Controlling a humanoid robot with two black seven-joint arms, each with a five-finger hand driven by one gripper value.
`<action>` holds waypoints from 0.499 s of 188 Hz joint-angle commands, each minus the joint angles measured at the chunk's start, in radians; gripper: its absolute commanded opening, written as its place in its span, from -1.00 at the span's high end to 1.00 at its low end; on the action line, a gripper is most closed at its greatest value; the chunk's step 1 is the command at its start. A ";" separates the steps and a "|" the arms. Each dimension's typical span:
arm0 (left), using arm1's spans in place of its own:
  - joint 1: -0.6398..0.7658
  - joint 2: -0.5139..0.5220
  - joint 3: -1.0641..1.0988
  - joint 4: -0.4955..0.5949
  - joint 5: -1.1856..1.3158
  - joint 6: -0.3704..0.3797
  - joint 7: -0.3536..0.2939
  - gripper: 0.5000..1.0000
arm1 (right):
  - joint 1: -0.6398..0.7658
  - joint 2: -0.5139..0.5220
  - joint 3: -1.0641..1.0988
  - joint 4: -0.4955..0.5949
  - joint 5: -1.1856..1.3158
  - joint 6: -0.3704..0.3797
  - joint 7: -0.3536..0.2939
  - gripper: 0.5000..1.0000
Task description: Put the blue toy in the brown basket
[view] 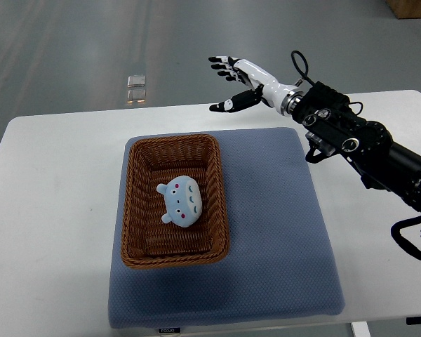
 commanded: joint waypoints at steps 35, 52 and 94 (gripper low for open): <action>-0.002 0.000 0.001 0.000 0.000 0.000 0.000 -1.00 | -0.129 -0.040 0.186 -0.007 0.274 -0.010 -0.068 -0.64; -0.003 0.000 0.001 0.000 0.000 0.000 0.000 -1.00 | -0.163 -0.053 0.189 -0.007 0.320 -0.008 -0.068 -0.64; -0.006 0.000 0.001 0.000 -0.001 0.000 0.000 -1.00 | -0.203 -0.079 0.189 -0.006 0.353 -0.011 -0.056 -0.64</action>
